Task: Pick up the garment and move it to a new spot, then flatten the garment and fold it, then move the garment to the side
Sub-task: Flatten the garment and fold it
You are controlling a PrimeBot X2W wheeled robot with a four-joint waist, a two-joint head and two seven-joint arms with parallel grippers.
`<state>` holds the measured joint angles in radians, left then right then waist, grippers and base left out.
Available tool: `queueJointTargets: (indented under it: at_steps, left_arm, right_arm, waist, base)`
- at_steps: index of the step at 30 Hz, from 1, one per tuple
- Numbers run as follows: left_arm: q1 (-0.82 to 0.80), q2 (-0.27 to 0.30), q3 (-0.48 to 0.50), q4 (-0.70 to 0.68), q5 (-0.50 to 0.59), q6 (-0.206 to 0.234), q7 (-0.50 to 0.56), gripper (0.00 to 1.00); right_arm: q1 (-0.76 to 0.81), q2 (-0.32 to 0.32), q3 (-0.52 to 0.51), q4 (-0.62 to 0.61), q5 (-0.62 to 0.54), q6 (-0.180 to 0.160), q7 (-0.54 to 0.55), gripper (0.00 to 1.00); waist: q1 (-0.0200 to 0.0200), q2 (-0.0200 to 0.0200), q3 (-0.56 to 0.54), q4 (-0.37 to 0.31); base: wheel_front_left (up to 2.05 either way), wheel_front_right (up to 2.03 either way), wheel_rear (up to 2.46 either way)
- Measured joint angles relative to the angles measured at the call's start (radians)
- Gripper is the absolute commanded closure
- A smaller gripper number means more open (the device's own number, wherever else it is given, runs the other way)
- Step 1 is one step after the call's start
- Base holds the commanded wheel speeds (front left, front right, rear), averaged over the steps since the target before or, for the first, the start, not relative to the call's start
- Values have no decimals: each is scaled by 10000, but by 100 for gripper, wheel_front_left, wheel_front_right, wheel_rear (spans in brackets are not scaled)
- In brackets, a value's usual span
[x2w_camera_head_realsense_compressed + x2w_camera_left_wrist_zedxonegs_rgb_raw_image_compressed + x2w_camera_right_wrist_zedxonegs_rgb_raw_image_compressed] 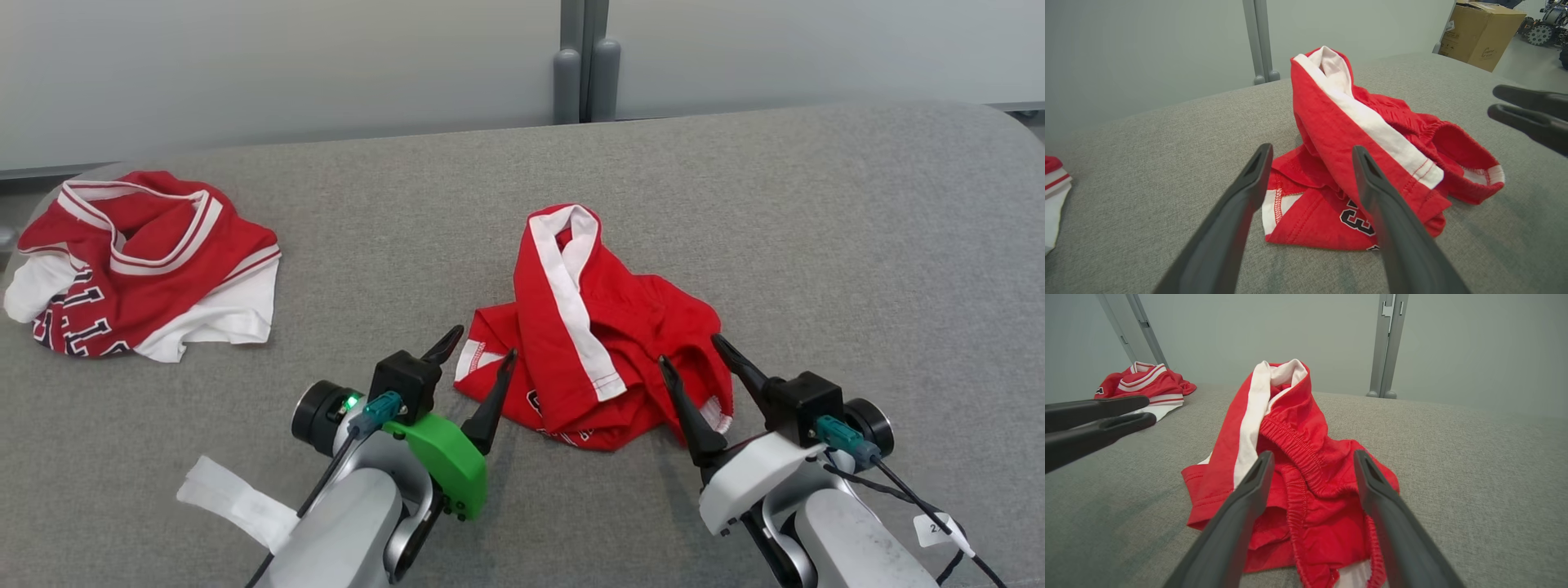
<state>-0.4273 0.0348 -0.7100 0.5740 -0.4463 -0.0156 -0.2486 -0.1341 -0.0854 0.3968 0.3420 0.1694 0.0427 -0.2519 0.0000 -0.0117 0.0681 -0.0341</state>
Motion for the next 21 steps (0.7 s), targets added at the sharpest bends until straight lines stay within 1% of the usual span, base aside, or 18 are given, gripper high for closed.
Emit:
queueJointTargets:
  at_steps: [7,8,11,15,21]
  left_arm:
    - [260,31,-79,-311,-107,343,0,0]
    - [277,33,-98,-330,-107,355,0,0]
    - [289,77,-426,-397,-107,360,0,0]
    - [393,82,-894,-604,-88,336,0,0]
    - [399,86,-1528,-698,84,322,0,0]
  right_arm:
    - [-16,36,36,215,0,29,0,0]
    - [-26,56,63,238,0,81,0,0]
    - [-58,115,105,313,0,96,0,0]
    - [-187,136,173,418,0,98,0,0]
    - [-354,148,169,460,-2,98,0,0]
  waist:
    - [0,0,11,355]
    - [0,0,14,386]
    - [0,0,14,405]
    - [0,0,30,306]
    - [0,0,102,-43]
  base:
    - [0,0,0]
    - [0,0,0]
    - [0,0,0]
    - [0,0,0]
    - [0,0,0]
